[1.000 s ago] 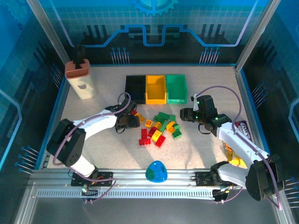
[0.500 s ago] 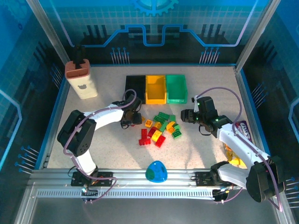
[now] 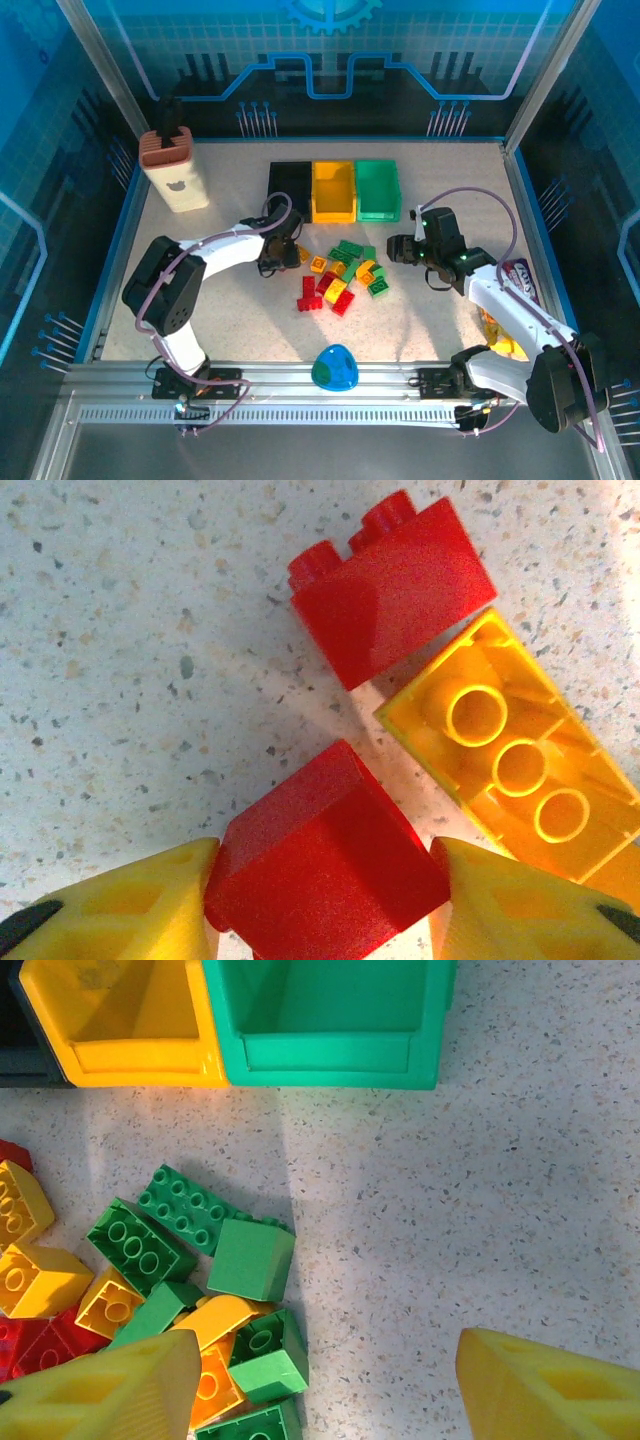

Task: Sort the legos into containers by color
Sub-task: Pick up the lego from the center of the table, then place the lego in the container.

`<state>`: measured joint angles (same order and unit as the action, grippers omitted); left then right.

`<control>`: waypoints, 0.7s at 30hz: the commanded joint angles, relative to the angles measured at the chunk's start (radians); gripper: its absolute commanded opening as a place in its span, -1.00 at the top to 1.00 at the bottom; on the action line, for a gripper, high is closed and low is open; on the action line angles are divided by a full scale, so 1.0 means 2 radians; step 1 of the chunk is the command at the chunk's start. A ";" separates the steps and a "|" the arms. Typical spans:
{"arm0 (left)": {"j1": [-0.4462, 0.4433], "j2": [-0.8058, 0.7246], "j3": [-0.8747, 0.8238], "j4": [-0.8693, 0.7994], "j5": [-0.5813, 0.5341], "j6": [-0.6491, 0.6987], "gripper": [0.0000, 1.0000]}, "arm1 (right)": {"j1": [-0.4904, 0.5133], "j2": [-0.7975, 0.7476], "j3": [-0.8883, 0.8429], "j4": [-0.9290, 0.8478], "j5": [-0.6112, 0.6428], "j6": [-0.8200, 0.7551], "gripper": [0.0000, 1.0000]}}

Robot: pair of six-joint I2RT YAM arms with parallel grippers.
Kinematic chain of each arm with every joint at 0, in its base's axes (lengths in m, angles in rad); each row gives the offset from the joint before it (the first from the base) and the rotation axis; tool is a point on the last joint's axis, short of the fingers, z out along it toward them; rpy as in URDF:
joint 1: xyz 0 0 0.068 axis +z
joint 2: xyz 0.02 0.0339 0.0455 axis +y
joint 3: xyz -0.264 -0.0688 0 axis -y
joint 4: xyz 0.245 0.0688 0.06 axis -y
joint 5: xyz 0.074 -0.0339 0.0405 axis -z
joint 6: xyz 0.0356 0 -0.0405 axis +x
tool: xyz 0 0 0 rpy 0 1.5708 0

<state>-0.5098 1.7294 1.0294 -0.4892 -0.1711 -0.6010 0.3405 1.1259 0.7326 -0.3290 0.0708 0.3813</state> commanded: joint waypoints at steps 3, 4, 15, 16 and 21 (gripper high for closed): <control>-0.007 -0.048 -0.013 -0.024 -0.009 -0.002 0.12 | 0.005 -0.006 -0.005 0.003 -0.001 0.000 -0.38; -0.007 -0.058 -0.012 -0.027 -0.010 -0.002 0.12 | 0.005 -0.005 -0.004 0.003 -0.002 0.000 -0.38; 0.022 -0.050 0.130 -0.066 -0.024 0.049 0.11 | 0.006 -0.003 0.000 -0.003 -0.016 0.004 -0.37; 0.029 -0.039 0.151 -0.067 -0.021 0.053 0.11 | 0.005 -0.005 -0.002 -0.003 -0.017 0.005 -0.37; 0.062 0.035 0.259 -0.089 -0.008 0.072 0.11 | 0.006 -0.016 -0.010 -0.008 -0.022 0.007 -0.37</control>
<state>-0.4160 1.7241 1.4643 -0.6044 -0.2043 -0.5053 0.3405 1.1202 0.7307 -0.3294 0.0441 0.3828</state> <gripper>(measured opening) 0.471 0.687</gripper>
